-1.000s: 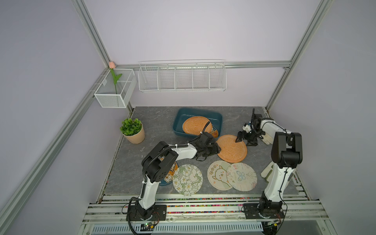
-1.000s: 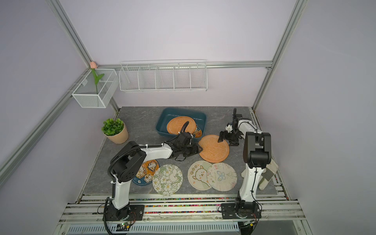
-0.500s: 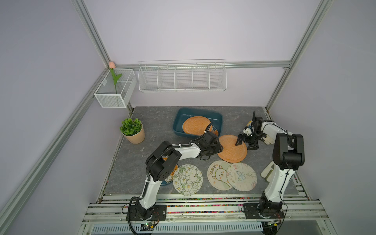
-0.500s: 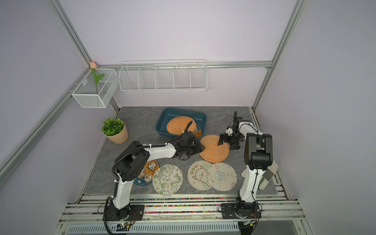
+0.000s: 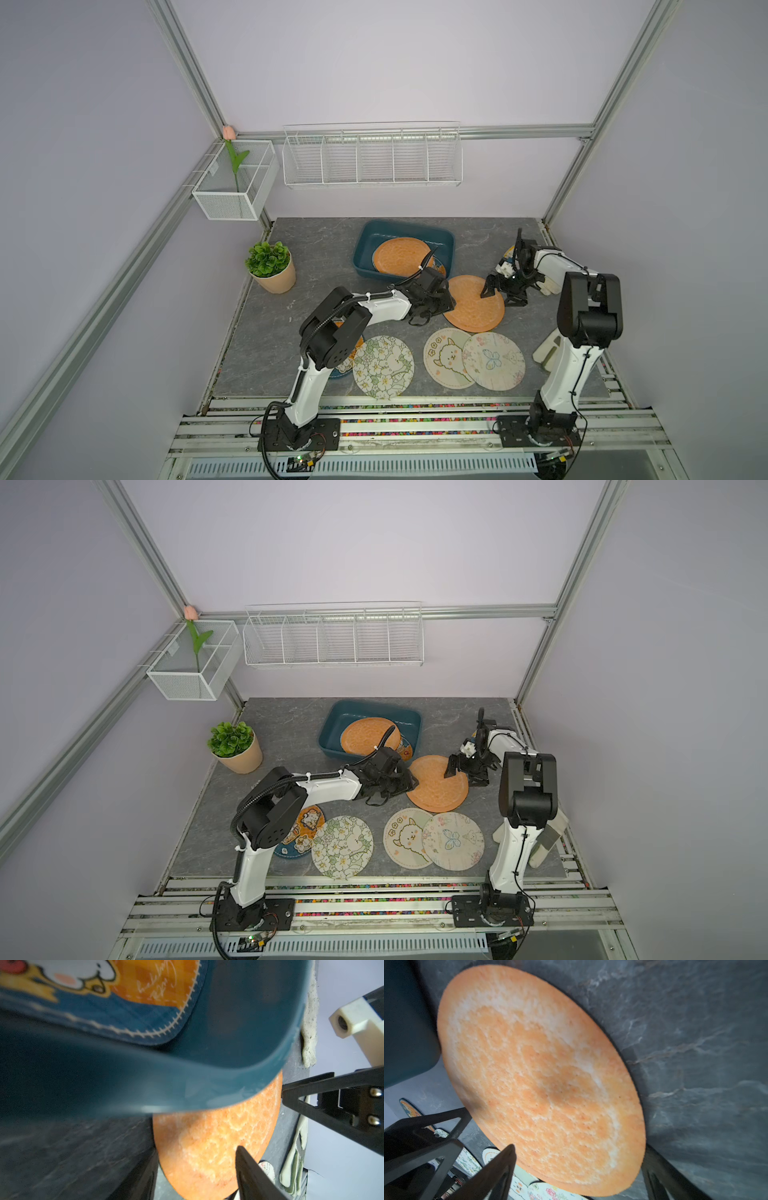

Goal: Put the coasters into the storage box
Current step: Pick up the coaster from the center of the board.

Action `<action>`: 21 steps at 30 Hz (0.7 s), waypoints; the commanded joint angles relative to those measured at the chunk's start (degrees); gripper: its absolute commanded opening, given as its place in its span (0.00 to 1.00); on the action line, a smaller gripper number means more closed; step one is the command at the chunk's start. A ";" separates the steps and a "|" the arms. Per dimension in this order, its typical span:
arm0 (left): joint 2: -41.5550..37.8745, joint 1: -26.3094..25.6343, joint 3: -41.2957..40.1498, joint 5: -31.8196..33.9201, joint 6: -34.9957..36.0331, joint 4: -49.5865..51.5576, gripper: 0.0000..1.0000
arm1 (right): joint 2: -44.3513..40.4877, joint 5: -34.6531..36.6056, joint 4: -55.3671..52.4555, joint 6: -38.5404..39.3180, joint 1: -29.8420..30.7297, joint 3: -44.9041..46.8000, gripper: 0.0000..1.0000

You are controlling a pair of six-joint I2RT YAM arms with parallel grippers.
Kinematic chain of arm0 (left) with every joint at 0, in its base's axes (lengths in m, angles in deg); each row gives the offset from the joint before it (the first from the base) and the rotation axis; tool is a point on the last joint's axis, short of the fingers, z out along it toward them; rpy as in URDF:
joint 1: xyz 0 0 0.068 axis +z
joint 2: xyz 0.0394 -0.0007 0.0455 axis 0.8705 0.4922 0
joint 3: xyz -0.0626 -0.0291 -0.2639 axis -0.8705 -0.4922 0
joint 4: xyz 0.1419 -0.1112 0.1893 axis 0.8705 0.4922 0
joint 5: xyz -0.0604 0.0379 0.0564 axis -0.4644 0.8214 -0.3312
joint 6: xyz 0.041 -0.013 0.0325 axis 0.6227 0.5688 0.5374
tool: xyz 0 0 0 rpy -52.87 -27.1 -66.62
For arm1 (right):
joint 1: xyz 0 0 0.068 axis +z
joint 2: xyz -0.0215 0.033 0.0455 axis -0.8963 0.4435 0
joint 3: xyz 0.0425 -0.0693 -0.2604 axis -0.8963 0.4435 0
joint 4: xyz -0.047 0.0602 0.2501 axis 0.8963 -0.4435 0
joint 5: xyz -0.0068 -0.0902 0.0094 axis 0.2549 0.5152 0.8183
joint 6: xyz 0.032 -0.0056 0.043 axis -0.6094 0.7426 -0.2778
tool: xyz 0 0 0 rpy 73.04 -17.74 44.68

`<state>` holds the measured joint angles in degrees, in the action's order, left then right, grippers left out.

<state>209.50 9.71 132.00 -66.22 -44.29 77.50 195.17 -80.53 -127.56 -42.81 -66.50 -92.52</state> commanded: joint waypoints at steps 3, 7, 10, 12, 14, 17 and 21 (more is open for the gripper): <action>2.63 -0.32 2.06 -2.23 0.64 -0.66 0.59 | 2.04 -3.96 -0.92 1.67 2.38 1.74 0.92; 2.77 -0.34 2.23 -2.74 0.72 -1.11 0.59 | 2.61 -4.23 -1.47 1.75 3.27 1.29 0.91; 2.74 -0.34 2.17 -3.13 0.69 -1.71 0.59 | 2.86 -4.66 -1.56 1.70 3.81 1.23 0.90; 2.64 -0.30 2.06 -3.21 0.69 -1.81 0.59 | 2.99 -4.96 -1.40 1.64 4.11 1.32 0.89; 2.63 -0.28 2.07 -3.29 0.77 -1.90 0.59 | 3.27 -5.16 -1.46 1.59 4.32 1.23 0.88; 2.72 -0.33 2.09 -3.42 0.67 -1.99 0.59 | 3.47 -4.81 -1.40 1.28 4.63 0.99 0.85; 2.72 -0.34 2.15 -3.59 0.78 -1.99 0.59 | 3.34 -3.75 -1.21 0.69 4.65 0.61 0.78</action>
<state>209.94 9.99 132.50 -67.54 -43.75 77.37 195.59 -80.24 -127.80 -42.61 -63.82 -92.61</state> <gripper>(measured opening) 0.587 0.793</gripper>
